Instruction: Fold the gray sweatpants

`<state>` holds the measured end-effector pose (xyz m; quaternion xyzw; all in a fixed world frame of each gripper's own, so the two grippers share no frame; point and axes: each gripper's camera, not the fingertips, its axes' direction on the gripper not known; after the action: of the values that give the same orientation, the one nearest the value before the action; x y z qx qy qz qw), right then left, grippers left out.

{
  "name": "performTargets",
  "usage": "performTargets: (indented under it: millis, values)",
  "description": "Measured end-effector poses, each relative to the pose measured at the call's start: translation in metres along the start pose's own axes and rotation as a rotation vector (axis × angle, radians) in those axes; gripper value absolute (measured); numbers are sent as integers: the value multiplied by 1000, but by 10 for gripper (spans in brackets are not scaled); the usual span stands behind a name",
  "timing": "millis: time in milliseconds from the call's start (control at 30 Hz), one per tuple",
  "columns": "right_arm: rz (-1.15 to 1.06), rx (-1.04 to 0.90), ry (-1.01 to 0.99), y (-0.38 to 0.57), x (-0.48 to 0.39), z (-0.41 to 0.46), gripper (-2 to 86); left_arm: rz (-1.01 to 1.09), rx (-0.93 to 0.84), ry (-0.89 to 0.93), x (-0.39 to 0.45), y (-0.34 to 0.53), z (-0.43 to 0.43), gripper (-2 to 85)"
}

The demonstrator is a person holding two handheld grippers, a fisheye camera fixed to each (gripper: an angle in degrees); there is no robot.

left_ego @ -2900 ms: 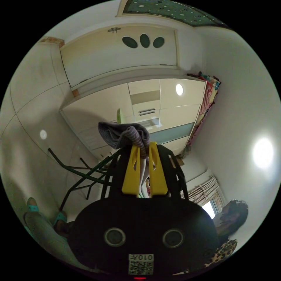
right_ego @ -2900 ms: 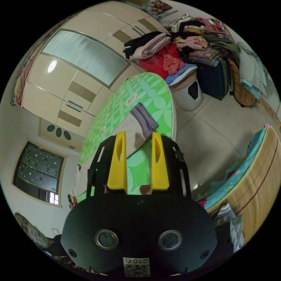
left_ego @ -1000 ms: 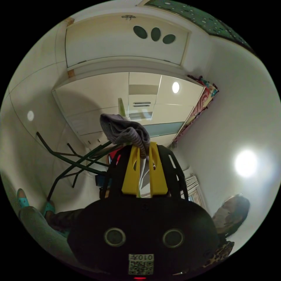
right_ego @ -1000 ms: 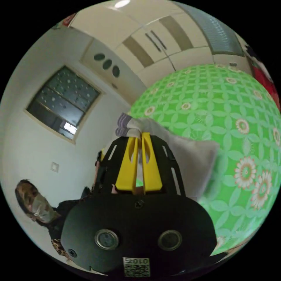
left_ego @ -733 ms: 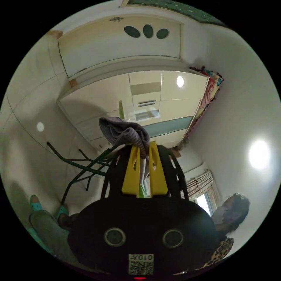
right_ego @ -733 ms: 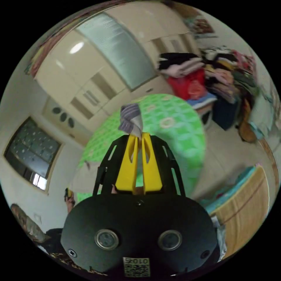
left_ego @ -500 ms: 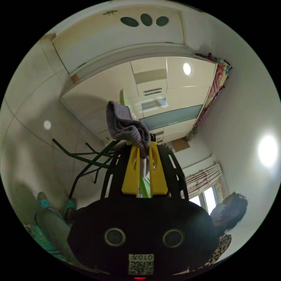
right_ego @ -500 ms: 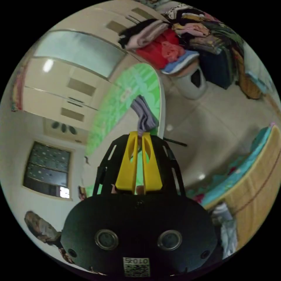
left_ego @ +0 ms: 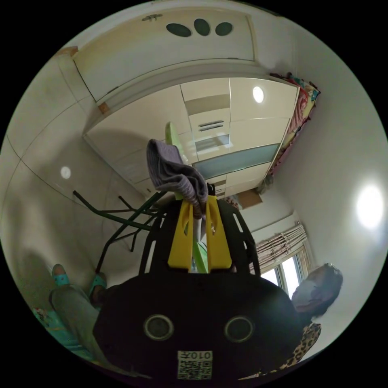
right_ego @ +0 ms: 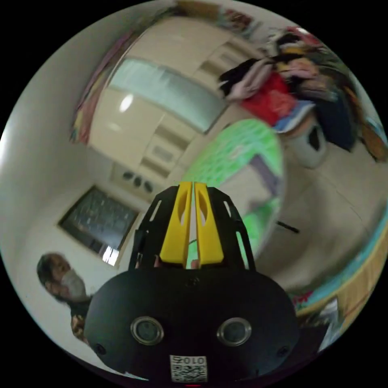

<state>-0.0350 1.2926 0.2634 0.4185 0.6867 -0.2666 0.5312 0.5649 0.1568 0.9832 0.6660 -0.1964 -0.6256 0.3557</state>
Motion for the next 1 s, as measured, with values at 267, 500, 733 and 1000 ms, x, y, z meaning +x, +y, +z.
performTargets:
  millis: [267,500,733,1000]
  values:
    - [-433,-623,-104,-26,-134,265,41,12,-13,49,-7,0,-5,76]
    - [-594,-941,85,-21,-177,431,66,9,-17,67,-11,0,-6,76]
    - [-807,-1070,150,-5,-207,496,71,34,-25,72,-8,-2,-7,76]
    - [-875,-1107,139,-7,-216,519,50,40,-31,80,-12,-6,-7,77]
